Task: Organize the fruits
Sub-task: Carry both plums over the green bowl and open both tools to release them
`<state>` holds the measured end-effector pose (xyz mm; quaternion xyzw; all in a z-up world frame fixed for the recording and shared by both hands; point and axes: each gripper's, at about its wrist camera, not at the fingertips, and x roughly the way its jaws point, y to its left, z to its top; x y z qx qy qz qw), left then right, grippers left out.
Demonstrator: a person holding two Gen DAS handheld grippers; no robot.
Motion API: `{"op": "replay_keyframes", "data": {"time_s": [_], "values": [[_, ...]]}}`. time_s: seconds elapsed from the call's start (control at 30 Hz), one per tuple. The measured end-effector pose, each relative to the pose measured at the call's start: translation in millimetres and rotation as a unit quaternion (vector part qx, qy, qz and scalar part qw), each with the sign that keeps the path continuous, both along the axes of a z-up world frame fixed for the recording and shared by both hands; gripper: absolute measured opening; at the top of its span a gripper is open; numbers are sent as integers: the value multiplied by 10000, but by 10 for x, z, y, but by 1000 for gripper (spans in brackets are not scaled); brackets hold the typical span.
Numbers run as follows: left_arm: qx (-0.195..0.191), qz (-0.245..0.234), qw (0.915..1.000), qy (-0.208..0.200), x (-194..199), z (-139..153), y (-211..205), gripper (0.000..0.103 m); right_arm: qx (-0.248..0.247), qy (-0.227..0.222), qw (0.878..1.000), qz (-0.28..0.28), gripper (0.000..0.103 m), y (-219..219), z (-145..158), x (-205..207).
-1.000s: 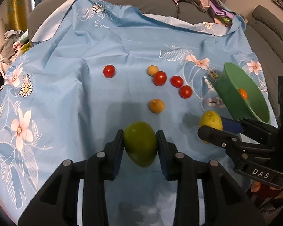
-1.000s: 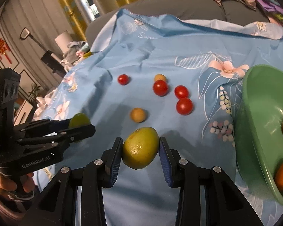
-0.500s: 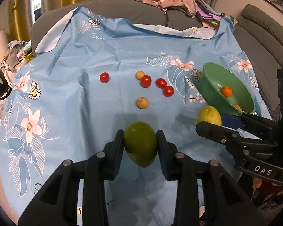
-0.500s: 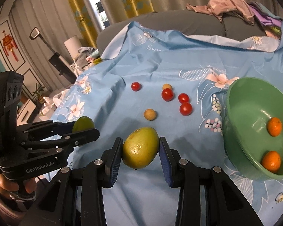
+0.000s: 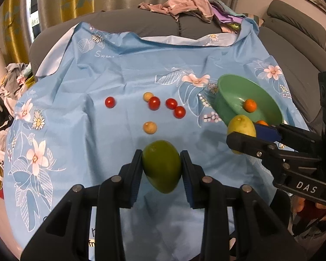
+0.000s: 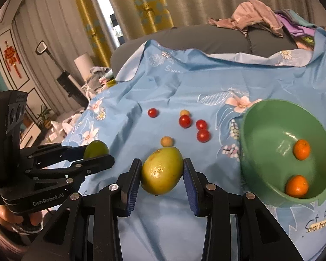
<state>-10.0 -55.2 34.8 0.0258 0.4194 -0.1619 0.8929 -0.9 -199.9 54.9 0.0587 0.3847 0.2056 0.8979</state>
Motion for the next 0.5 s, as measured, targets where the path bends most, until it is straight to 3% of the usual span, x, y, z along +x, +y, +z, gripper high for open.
{"op": "replay_keyframes", "data": {"time_s": [0.5], "values": [[97, -542, 9984, -114, 124, 70, -469, 34, 212, -68, 9980, -586, 40, -486, -47, 31]]}}
